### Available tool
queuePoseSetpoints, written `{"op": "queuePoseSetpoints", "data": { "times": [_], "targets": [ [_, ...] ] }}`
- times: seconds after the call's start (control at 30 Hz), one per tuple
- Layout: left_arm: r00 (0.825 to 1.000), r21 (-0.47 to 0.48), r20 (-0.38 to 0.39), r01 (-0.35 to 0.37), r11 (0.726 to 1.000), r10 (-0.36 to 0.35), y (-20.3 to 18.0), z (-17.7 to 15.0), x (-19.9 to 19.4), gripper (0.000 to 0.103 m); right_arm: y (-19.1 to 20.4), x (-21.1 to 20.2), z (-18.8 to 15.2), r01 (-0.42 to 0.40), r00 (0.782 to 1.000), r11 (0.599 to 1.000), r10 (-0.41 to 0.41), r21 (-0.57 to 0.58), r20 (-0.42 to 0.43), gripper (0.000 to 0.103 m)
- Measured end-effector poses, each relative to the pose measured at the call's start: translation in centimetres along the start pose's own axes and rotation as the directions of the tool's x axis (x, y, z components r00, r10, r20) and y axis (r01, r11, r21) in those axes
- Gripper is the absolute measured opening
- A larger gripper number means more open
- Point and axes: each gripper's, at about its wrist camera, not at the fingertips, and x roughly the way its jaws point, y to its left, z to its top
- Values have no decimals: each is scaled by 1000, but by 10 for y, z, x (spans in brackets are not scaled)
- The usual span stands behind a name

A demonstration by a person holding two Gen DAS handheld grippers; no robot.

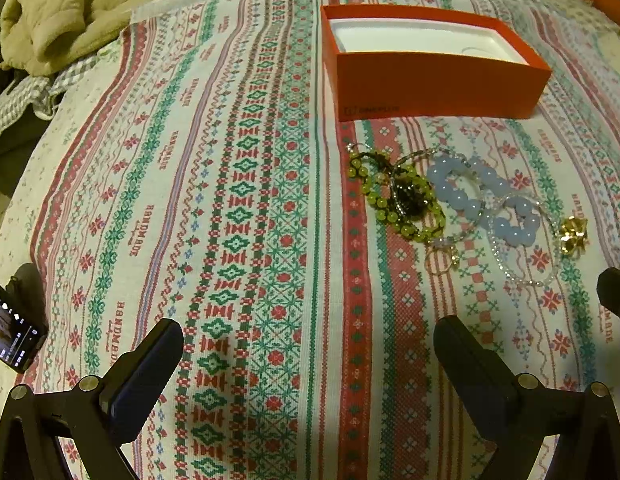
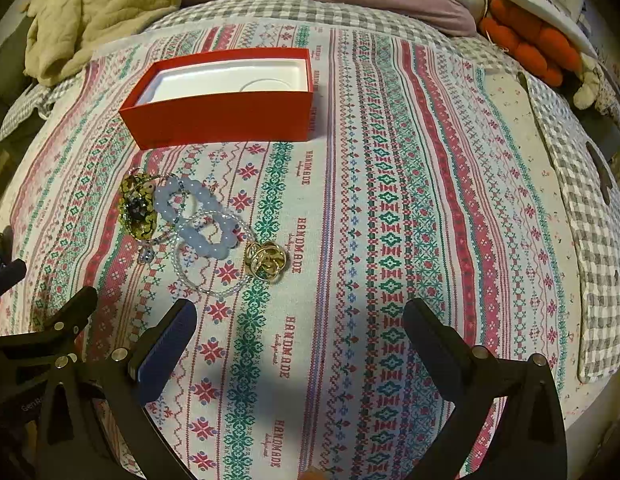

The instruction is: Organize jewelry

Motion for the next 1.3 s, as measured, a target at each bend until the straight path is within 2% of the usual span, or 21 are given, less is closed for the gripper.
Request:
{"op": "queuePoseSetpoints", "data": {
  "times": [1.3],
  "targets": [
    [1000,-4,-1,-3,1000,3,-4,2,-1,103,-1,-1,0,-8,1000,1000,8,8,-2,103]
  ]
}}
